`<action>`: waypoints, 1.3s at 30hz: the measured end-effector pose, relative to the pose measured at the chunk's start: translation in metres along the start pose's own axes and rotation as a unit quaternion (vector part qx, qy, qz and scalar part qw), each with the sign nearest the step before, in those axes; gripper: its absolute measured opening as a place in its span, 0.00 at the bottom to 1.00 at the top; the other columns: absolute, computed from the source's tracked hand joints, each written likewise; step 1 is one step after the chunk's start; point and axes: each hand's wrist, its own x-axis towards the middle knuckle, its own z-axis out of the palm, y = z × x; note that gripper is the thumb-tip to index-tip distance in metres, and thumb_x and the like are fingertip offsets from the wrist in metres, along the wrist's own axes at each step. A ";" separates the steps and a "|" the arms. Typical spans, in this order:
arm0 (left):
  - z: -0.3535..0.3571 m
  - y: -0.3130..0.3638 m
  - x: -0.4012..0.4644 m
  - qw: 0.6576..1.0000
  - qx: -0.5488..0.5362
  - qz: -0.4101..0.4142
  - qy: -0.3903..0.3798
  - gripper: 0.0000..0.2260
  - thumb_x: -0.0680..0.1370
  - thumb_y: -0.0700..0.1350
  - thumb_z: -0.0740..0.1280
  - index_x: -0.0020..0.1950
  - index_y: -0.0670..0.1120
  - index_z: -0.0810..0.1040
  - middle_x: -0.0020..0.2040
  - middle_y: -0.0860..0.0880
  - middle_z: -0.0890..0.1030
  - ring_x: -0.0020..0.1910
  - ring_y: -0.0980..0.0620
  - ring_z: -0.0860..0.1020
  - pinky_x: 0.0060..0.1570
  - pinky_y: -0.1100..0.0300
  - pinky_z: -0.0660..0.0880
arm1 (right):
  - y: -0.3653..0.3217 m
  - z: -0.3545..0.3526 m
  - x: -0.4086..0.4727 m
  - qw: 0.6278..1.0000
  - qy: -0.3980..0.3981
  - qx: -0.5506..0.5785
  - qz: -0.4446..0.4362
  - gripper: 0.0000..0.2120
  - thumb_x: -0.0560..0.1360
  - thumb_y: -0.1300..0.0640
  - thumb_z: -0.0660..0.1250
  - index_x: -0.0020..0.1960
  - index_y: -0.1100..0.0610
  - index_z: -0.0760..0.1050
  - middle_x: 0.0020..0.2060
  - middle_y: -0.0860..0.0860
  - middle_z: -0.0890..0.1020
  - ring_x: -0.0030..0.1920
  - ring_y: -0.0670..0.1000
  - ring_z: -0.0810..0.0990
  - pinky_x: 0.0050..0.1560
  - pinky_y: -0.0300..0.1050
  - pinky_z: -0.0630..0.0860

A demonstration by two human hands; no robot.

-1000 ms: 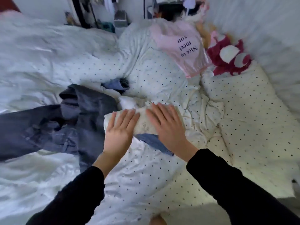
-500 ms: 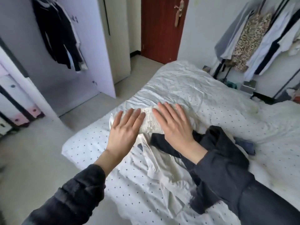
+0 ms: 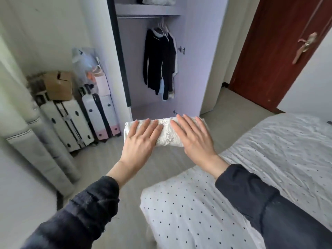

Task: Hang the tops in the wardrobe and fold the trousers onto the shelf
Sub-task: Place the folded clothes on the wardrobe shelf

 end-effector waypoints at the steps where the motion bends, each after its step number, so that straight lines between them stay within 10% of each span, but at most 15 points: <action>1: 0.010 -0.022 0.004 1.000 0.006 -0.005 0.007 0.17 0.74 0.36 0.62 0.63 0.41 0.75 0.61 0.44 0.78 0.60 0.42 0.77 0.59 0.44 0.72 | -0.007 0.012 0.021 1.000 -0.002 -0.003 -0.005 0.29 0.68 0.69 0.51 0.66 0.59 0.73 0.64 0.58 0.76 0.63 0.58 0.76 0.63 0.59 0.72; 15: 0.149 -0.252 0.127 0.993 -0.025 0.098 0.062 0.19 0.74 0.34 0.56 0.61 0.40 0.77 0.59 0.42 0.79 0.59 0.41 0.77 0.58 0.42 0.72 | -0.040 0.153 0.244 0.995 -0.028 -0.046 0.080 0.40 0.57 0.75 0.68 0.68 0.59 0.70 0.66 0.58 0.74 0.65 0.58 0.74 0.64 0.60 0.70; 21: 0.223 -0.262 0.238 0.990 -0.062 0.088 0.085 0.24 0.73 0.33 0.51 0.66 0.39 0.74 0.61 0.43 0.78 0.61 0.42 0.76 0.62 0.41 0.69 | 0.043 0.209 0.309 0.987 -0.026 -0.109 0.115 0.37 0.60 0.73 0.61 0.70 0.60 0.68 0.67 0.58 0.72 0.67 0.58 0.72 0.65 0.61 0.69; 32: 0.339 -0.261 0.509 0.986 -0.084 0.035 0.143 0.27 0.64 0.33 0.71 0.63 0.42 0.72 0.59 0.45 0.79 0.62 0.43 0.75 0.61 0.43 0.70 | 0.256 0.302 0.450 0.976 0.059 -0.175 0.118 0.32 0.66 0.71 0.56 0.71 0.61 0.62 0.67 0.58 0.72 0.67 0.58 0.72 0.64 0.61 0.69; 39: 0.396 -0.295 0.636 0.983 -0.053 -0.001 0.178 0.27 0.61 0.32 0.74 0.58 0.43 0.74 0.60 0.44 0.79 0.61 0.42 0.76 0.61 0.40 0.70 | 0.349 0.353 0.561 0.977 0.094 -0.164 0.097 0.37 0.57 0.72 0.69 0.66 0.64 0.71 0.63 0.61 0.76 0.62 0.60 0.77 0.61 0.63 0.72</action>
